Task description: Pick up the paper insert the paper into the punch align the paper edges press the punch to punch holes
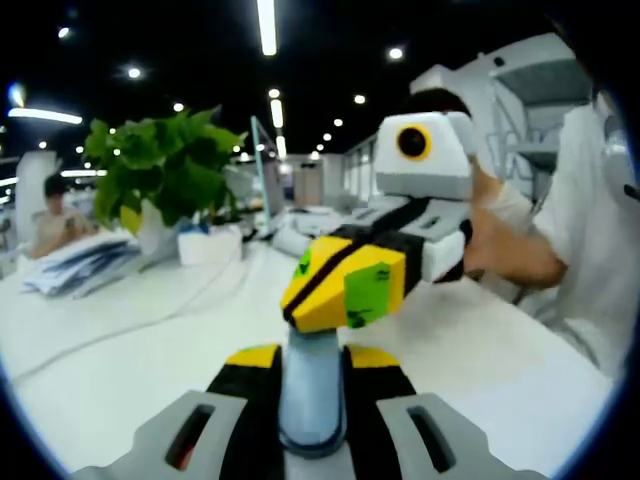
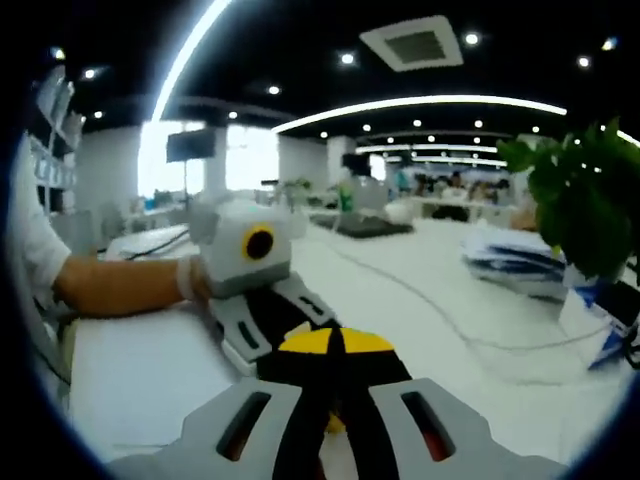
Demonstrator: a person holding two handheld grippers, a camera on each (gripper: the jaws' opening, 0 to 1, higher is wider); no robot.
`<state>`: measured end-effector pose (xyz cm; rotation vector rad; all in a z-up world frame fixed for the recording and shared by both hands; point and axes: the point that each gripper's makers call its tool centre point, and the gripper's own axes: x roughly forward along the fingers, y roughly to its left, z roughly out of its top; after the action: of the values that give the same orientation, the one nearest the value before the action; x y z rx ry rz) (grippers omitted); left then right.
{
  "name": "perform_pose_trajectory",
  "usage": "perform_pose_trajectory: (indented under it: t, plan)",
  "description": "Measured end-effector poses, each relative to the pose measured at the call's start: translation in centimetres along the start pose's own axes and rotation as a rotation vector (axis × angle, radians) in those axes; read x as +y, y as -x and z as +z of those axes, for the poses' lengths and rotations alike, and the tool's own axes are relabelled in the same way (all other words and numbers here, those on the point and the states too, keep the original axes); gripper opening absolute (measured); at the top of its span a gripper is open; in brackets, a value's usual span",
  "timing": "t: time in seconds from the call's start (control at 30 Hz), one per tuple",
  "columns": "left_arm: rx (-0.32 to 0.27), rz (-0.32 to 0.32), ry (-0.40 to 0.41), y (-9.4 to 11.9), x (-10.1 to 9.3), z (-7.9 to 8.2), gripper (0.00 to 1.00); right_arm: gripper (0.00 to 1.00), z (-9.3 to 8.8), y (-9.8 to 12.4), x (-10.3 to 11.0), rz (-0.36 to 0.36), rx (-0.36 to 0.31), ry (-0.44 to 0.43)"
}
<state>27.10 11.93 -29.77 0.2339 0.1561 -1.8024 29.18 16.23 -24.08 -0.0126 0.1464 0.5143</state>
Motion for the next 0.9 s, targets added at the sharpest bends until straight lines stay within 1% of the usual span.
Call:
perform_pose_trajectory:
  t: [0.03,0.07,0.1,0.13,0.17,0.2,0.23,0.27,0.33,0.37,0.43,0.53,0.57,0.6,0.63,0.7,0.77,0.8,0.9]
  plan:
    - [0.000,0.000,-0.001,0.0,0.0,0.0,0.26,0.04,0.4,0.1,0.0,0.003,-0.016,-0.016]
    - [-0.001,-0.001,-0.004,0.0,0.0,0.0,0.26,0.05,0.6,0.7,-0.8,-0.004,0.008,-0.046]
    - [-0.001,0.000,-0.005,0.0,0.0,0.0,0.26,0.05,1.1,1.3,-1.5,-0.043,-0.021,-0.045]
    - [-0.001,0.000,-0.005,0.0,0.0,0.0,0.26,0.09,1.6,2.0,-2.4,-0.083,-0.063,-0.042]
    - [-0.002,0.002,-0.005,0.0,0.0,0.0,0.26,0.11,1.6,2.6,-3.1,-0.109,-0.085,-0.049]
    - [-0.003,0.002,-0.005,0.0,0.0,0.0,0.28,0.13,0.9,3.3,-3.6,-0.123,-0.076,-0.055]
    - [-0.004,0.000,-0.007,0.0,-0.1,0.1,0.29,0.14,-0.2,4.2,-4.5,-0.141,-0.062,-0.052]
    - [-0.005,0.000,-0.007,0.0,-0.1,0.1,0.30,0.14,-0.5,4.4,-4.7,-0.148,-0.056,-0.052]
    - [-0.008,-0.004,-0.007,0.0,0.0,0.2,0.31,0.15,-3.8,5.8,-6.4,-0.204,0.026,-0.047]
    - [-0.011,-0.006,-0.004,0.0,0.0,0.2,0.32,0.15,-4.5,6.0,-6.7,-0.214,0.044,-0.043]
    - [-0.019,-0.006,0.005,0.1,0.1,0.4,0.34,0.16,-5.6,6.4,-6.9,-0.226,0.072,-0.027]
    - [-0.020,-0.004,0.007,0.1,0.4,0.4,0.32,0.19,-5.4,6.4,-6.8,-0.220,0.078,-0.014]
    - [-0.021,-0.010,0.009,0.0,0.1,0.4,0.33,0.19,-5.7,6.2,-6.2,-0.201,0.088,0.027]
    - [-0.022,-0.009,0.011,0.1,0.2,0.4,0.33,0.19,-5.8,6.1,-6.1,-0.203,0.095,0.062]
    - [-0.023,-0.007,0.012,0.1,0.3,0.5,0.34,0.19,-5.8,6.1,-6.1,-0.204,0.095,0.067]
    - [-0.029,-0.004,0.014,0.2,0.7,0.6,0.39,0.20,-5.8,6.0,-6.2,-0.215,0.097,0.081]
    - [-0.036,0.002,0.013,0.2,0.7,0.8,0.45,0.21,-5.8,6.1,-6.3,-0.225,0.106,0.093]
    - [-0.043,0.006,0.015,0.2,0.8,0.9,0.49,0.21,-5.8,6.1,-6.3,-0.224,0.102,0.087]
    - [-0.067,0.017,0.023,0.3,0.8,1.5,0.56,0.23,-5.7,6.1,-6.4,-0.223,0.093,0.068]
